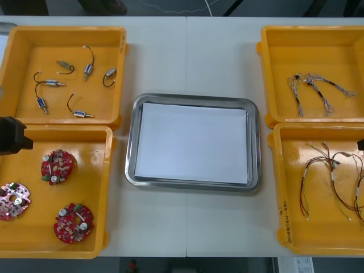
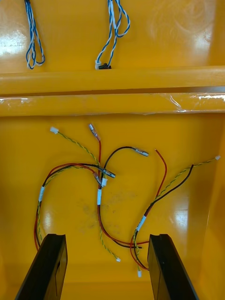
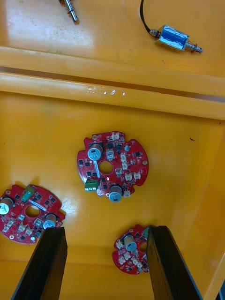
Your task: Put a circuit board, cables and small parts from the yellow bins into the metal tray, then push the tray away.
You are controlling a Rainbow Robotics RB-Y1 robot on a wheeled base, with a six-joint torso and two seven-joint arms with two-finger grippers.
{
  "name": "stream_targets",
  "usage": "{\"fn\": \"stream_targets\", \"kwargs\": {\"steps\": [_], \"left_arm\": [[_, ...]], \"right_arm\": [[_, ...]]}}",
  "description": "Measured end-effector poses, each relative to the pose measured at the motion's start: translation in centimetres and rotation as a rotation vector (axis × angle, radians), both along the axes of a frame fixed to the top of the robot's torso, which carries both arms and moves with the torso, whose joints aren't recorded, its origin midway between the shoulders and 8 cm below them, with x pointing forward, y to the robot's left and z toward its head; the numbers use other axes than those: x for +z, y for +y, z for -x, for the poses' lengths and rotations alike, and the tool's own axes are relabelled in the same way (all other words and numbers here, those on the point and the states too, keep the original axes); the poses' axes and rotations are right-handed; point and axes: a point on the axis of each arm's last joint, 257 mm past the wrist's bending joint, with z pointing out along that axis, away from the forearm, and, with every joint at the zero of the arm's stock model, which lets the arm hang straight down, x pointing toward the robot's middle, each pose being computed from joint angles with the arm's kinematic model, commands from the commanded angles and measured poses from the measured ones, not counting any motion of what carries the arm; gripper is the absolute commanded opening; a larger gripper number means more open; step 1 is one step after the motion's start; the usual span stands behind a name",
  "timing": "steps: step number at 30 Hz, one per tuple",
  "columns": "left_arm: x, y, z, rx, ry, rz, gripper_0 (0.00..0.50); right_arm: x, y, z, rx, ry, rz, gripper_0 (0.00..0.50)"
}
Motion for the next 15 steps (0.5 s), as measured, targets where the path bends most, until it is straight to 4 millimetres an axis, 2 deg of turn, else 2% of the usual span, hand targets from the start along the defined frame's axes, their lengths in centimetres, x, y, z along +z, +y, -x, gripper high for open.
{"fn": "stream_targets", "kwargs": {"steps": [15], "left_arm": [[0.00,0.00,0.00,0.000,0.000,0.000,0.500]], "right_arm": [[0.00,0.00,0.00,0.000,0.000,0.000,0.500]]}}
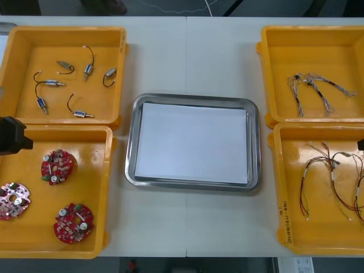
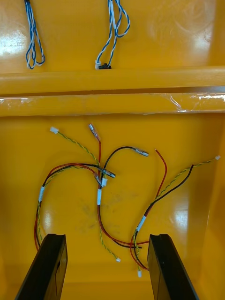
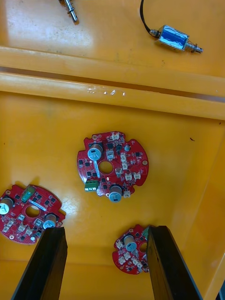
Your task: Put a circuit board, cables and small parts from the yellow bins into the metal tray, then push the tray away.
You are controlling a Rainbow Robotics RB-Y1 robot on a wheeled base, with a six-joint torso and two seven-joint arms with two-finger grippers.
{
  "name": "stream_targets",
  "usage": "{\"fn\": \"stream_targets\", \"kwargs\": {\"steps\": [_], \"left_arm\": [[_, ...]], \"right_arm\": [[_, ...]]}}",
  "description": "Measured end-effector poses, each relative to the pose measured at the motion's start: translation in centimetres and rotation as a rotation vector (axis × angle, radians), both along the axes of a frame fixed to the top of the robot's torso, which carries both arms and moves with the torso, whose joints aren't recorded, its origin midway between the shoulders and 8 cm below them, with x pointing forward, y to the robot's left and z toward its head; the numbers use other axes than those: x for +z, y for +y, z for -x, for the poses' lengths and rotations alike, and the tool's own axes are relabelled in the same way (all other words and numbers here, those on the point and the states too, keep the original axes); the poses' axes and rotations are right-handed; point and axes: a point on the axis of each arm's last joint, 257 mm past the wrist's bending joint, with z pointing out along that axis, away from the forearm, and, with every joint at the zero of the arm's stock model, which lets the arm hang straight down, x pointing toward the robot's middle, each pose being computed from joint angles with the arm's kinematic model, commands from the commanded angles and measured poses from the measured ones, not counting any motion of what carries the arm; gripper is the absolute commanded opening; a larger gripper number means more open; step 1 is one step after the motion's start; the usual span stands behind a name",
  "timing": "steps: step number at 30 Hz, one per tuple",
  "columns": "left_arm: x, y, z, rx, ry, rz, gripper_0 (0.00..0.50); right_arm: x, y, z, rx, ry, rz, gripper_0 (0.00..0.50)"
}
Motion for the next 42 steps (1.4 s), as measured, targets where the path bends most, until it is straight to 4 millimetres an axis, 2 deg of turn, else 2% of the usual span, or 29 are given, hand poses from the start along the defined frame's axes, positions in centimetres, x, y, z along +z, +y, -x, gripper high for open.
{"fn": "stream_targets", "kwargs": {"steps": [33,42], "left_arm": [[0.0,0.0,0.0,0.000,0.000,0.000,0.500],[-0.4,0.0,0.3,0.001,0.010,0.003,0.500]], "right_arm": [[0.0,0.0,0.0,0.000,0.000,0.000,0.500],[-0.2,-1.0,0.2,-0.018,0.017,0.010,0.500]]}}
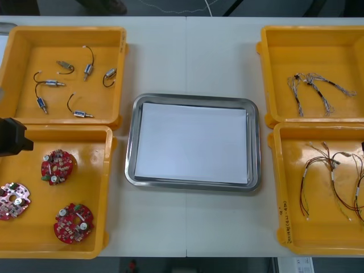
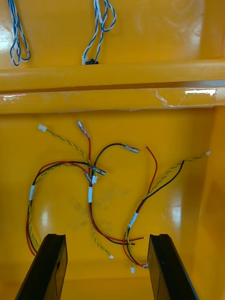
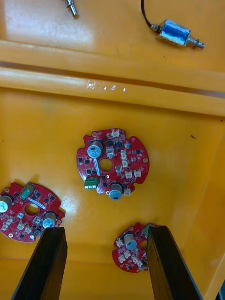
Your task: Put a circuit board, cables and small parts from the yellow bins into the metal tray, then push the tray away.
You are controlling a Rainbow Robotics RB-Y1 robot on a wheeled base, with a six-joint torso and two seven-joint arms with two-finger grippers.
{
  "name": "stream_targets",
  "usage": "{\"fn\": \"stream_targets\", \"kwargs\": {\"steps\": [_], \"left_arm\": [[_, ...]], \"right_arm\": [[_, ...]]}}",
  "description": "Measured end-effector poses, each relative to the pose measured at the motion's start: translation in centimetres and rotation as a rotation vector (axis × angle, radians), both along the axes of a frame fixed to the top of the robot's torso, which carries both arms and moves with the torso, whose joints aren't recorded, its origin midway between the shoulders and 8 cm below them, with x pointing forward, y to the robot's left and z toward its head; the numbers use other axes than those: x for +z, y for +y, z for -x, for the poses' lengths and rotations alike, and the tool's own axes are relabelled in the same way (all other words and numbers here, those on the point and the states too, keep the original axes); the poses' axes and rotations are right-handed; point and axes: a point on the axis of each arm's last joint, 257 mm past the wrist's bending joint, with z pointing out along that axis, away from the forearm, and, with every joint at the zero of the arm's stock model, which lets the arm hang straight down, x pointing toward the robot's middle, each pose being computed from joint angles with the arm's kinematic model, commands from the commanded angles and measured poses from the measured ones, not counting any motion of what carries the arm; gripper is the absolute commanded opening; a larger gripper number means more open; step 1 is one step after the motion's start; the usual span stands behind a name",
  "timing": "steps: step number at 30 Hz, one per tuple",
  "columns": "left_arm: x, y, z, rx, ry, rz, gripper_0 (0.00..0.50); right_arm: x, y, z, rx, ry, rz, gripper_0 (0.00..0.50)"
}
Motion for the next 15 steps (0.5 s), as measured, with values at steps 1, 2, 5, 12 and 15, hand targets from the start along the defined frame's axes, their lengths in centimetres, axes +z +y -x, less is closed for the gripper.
{"fn": "stream_targets", "kwargs": {"steps": [1,2,5,12,15], "left_arm": [[-0.2,0.0,0.1,0.001,0.004,0.000,0.500],[-0.3,0.1,0.2,0.003,0.008,0.001,0.500],[-0.5,0.1,0.4,0.003,0.013,0.001,0.500],[-1.0,0.2,0.8,0.005,0.027,0.004,0.500],[-1.6,0.4,1.3,0.009,0.045,0.006,0.500]], "right_arm": [[-0.1,-0.1,0.1,-0.001,0.002,0.001,0.500],[-0.2,-0.1,0.1,-0.002,0.005,0.000,0.500],[-0.6,-0.3,0.5,-0.007,0.017,0.001,0.500],[-3.1,-1.7,3.1,-0.045,0.081,-0.002,0.500],[-3.8,-2.5,3.3,-0.062,0.065,-0.002,0.500]]}}
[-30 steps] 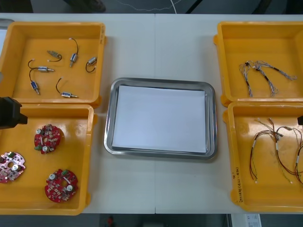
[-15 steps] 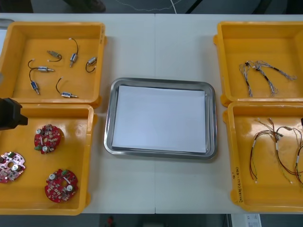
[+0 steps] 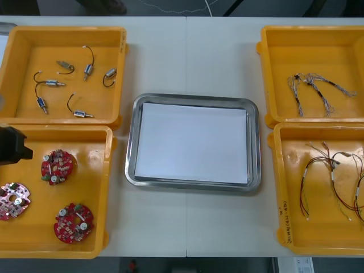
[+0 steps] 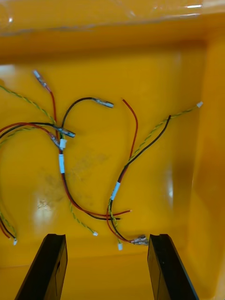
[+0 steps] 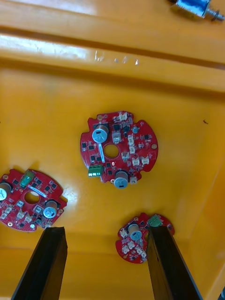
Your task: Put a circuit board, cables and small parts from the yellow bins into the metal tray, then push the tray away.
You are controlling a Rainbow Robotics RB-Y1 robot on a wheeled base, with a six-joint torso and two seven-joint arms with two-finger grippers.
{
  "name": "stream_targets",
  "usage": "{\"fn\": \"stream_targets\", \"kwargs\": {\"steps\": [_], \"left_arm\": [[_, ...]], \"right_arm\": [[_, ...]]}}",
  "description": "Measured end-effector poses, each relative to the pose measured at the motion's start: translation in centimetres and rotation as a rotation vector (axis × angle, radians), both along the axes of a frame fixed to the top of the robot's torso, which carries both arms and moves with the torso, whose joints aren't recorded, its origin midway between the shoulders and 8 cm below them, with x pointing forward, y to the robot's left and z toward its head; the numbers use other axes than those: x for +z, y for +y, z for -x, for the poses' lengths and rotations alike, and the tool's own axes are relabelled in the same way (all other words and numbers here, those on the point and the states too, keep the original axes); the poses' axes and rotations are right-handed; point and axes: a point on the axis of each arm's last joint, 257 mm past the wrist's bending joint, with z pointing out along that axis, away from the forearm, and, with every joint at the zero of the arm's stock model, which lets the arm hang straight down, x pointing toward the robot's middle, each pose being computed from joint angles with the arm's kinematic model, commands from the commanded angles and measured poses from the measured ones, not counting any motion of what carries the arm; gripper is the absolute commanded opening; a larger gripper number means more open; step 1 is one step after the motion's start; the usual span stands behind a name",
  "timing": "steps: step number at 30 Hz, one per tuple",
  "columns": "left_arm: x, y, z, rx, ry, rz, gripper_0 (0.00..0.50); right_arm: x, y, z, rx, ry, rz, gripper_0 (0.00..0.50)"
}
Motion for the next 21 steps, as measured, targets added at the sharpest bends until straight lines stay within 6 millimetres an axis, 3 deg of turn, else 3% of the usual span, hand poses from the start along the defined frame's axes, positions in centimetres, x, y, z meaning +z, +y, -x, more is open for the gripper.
{"fn": "stream_targets", "kwargs": {"steps": [12,21], "left_arm": [[-2.3,0.3,1.5,0.000,0.038,0.015,0.500],[-4.6,0.2,1.7,-0.118,0.024,-0.035,0.500]], "right_arm": [[-1.4,-2.6,-2.2,-0.041,-0.166,0.029,0.500],[-6.3,-2.8,-1.9,-0.058,-0.119,-0.005,0.500]]}}
